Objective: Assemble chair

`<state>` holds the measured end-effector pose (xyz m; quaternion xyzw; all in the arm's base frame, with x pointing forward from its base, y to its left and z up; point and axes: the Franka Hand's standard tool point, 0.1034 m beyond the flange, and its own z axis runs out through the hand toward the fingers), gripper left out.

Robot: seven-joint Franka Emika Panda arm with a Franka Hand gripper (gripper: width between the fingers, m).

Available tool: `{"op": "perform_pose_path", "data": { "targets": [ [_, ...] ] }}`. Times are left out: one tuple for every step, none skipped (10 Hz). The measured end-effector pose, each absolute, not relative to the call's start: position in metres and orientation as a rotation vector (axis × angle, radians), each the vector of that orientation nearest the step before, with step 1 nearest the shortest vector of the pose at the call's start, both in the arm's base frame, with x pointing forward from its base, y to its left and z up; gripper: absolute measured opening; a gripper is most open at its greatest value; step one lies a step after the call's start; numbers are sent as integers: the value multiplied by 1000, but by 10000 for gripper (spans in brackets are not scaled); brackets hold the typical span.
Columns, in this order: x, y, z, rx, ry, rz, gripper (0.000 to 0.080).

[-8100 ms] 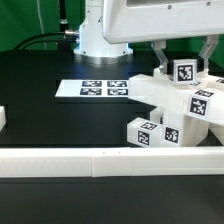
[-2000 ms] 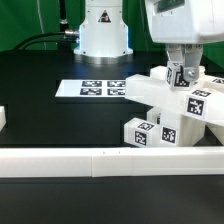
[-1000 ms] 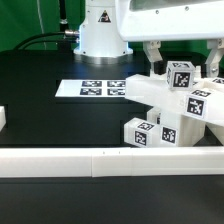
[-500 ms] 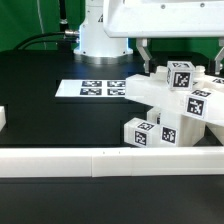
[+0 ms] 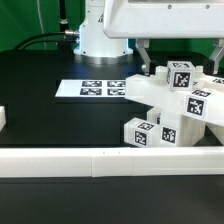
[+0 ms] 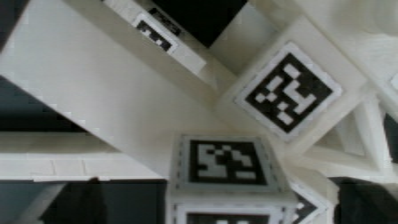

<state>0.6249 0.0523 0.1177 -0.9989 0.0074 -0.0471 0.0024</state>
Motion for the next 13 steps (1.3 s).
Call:
{"op": "perform_pose_path", "data": {
  "targets": [
    [625,52,118,-3133,23,-147,535],
    [625,52,118,-3133,23,-147,281],
    [625,52,118,-3133,29,-148,281],
    [625,52,118,-3132,63,-147,284],
    [625,52,118,-3131,65,-148,284],
    [624,53,118,-3119,204,-156,284],
    [624,55,118,-3094,394,-156,284],
    [625,56,118,-3062,551,-167,284],
    [625,56,118,-3027,690,-176,284],
    [625,57,117,-2981,835,-186,284],
    [626,57,117,-2923,992,-190,284],
    [626,58,117,-2878,1100,-193,284],
    [626,58,117,-2844,1177,-191,284]
  ]
}}
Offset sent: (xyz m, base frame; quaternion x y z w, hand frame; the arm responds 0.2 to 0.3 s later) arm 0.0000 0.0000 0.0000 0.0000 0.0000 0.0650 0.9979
